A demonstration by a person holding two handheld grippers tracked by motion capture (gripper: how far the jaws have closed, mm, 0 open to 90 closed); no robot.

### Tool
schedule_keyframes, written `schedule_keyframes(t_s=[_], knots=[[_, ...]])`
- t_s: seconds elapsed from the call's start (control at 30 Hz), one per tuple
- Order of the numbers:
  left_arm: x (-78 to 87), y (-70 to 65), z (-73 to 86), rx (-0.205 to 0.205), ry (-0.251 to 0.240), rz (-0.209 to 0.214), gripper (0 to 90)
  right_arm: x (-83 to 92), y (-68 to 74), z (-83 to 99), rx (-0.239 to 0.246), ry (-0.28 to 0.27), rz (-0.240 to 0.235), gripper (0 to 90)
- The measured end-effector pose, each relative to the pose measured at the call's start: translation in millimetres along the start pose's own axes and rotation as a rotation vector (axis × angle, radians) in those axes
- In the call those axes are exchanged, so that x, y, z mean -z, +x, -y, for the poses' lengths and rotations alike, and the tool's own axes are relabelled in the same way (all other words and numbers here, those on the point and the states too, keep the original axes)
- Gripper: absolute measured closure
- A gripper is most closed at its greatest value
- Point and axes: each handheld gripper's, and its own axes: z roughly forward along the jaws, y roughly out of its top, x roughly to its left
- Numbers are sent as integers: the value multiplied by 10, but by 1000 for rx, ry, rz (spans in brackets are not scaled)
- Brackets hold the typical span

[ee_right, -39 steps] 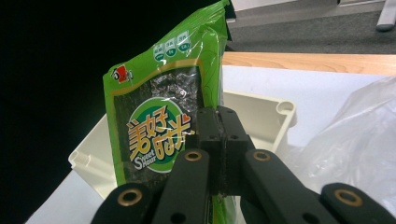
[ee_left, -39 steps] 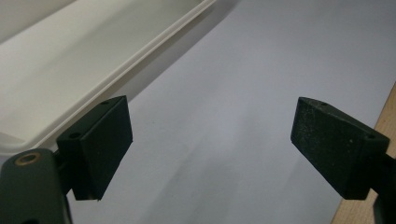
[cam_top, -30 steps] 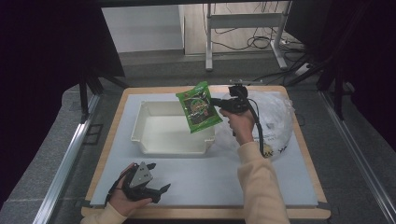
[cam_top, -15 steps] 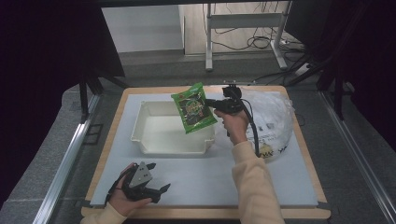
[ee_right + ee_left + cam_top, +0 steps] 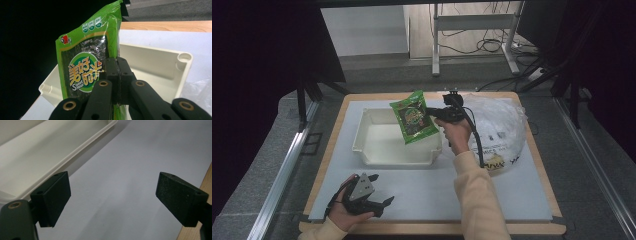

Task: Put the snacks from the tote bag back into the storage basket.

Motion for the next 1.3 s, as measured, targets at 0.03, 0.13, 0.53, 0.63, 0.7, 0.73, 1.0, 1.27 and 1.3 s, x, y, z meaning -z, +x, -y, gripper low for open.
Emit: schedule_keyframes(t_s=[0.03,0.13,0.53,0.63,0.7,0.73,1.0,1.27,1.3], knots=[[1,0,0,0,1,1,125,-11,7,2,-1,3,-1,900],[1,1,0,3,-1,1,125,-52,25,8,-3,3,-4,900],[7,2,0,1,0,5,125,-267,111,46,-9,28,-21,900],[14,0,-1,5,-6,9,125,-304,124,56,-10,37,-25,900],[16,-6,0,-2,-4,4,125,-344,141,68,-10,42,-28,900],[14,-8,1,1,-6,5,125,-373,154,73,-10,47,-27,900],[12,-4,3,2,-7,10,125,-450,186,67,-14,51,-28,900],[12,-6,1,2,-7,13,125,-522,245,64,-19,52,-21,900],[12,-6,1,3,-7,13,125,-534,255,67,-21,53,-20,900]])
